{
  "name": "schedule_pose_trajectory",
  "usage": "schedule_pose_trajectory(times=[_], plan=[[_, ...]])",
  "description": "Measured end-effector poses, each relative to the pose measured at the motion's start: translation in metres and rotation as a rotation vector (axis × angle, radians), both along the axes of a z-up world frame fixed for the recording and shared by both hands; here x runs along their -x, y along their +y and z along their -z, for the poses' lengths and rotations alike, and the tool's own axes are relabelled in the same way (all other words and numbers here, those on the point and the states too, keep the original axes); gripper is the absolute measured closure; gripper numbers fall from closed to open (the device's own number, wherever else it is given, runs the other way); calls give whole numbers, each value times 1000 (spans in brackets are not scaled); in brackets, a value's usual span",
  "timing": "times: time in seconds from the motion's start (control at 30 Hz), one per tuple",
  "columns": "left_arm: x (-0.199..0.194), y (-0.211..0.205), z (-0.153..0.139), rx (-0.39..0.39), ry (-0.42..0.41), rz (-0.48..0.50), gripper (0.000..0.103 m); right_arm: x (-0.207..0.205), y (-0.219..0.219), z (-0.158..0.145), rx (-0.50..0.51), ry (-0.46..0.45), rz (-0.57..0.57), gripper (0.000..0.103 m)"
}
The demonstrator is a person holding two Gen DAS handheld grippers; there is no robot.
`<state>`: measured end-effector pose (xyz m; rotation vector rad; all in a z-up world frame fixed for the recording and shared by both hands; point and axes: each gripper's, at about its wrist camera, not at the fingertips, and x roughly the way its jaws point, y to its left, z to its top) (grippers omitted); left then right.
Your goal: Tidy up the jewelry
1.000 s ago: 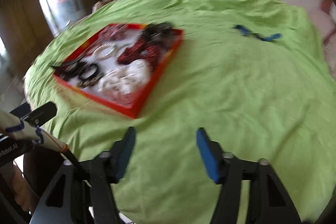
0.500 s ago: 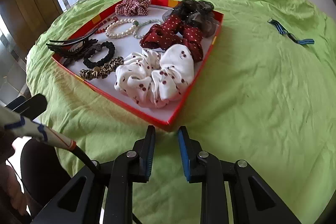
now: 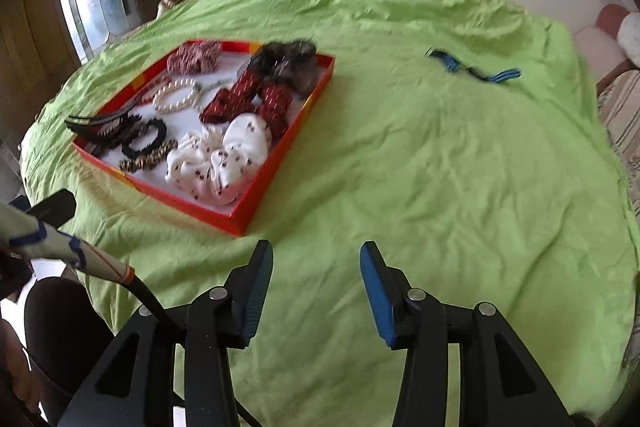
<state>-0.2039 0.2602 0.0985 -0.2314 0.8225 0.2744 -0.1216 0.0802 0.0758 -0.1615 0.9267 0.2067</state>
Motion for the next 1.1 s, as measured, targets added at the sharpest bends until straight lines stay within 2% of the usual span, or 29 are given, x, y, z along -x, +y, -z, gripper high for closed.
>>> schedule_pose_trajectory(times=[0.13,0.3,0.47,0.77,1.1], plan=[[1,-11,-8,-35,-6,9,0,8,-5,-11,-5,-65,6,45],[7,-20,-16,-37,-40,19,0,13,-9,-21,-20,-108,16,44],[6,-31,-15,-48,-28,45,0,20,-16,-28,-25,-143,41,39],[10,-49,-19,-37,-48,125,0,24,-24,-30,-27,-151,72,39],[14,-48,-22,-68,-68,96,0,33,-17,-37,6,-212,70,34]])
